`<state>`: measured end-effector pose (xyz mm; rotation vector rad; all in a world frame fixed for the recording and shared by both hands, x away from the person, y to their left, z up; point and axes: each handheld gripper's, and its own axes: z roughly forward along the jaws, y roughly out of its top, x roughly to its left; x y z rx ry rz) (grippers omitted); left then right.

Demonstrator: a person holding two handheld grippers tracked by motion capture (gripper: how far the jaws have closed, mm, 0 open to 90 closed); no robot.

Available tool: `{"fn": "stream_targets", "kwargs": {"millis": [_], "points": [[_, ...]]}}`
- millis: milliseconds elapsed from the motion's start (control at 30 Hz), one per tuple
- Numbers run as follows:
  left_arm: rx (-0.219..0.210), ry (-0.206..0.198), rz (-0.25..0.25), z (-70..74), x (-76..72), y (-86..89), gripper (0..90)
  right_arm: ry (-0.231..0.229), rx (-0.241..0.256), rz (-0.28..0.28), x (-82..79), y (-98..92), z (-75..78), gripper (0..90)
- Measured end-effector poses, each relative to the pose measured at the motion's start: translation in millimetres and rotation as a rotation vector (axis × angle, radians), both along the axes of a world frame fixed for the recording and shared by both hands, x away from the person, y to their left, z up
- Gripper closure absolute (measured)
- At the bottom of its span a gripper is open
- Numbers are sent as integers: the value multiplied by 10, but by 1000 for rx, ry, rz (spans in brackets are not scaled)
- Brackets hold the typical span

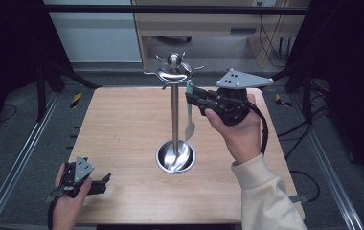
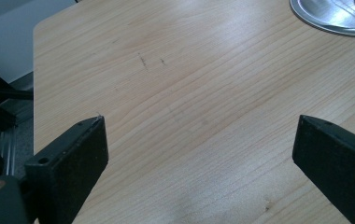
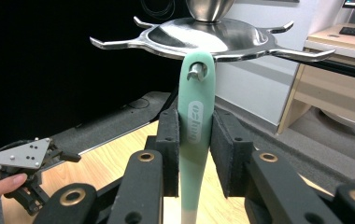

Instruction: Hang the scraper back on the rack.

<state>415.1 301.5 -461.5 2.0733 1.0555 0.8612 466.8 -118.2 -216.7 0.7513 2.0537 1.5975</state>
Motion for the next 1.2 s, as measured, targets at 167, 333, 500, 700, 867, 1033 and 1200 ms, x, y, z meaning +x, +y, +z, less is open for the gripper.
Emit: {"fn": "stream_targets", "kwargs": {"millis": [167,333,500,700,867,1033,1200], "points": [[1,1,-1,0,0,0,32,3,0,4,0,-3,0,729],[0,2,-2,-1,0,-1,32,2,1,5,-6,-17,1,710],[0,2,-2,-1,0,-1,32,-7,-2,-6,-34,-44,3,638],[0,2,-3,-1,-1,-2,32,-26,-27,-104,-96,-96,-4,392],[-2,1,-2,0,-1,-4,30,-57,-22,-236,-130,-195,-42,201],[-1,2,-3,-2,1,-5,30,-55,-60,-258,-136,-327,-164,77],[-1,2,-4,-2,-2,-8,30,-40,-39,-264,-164,-469,-380,59]]}}
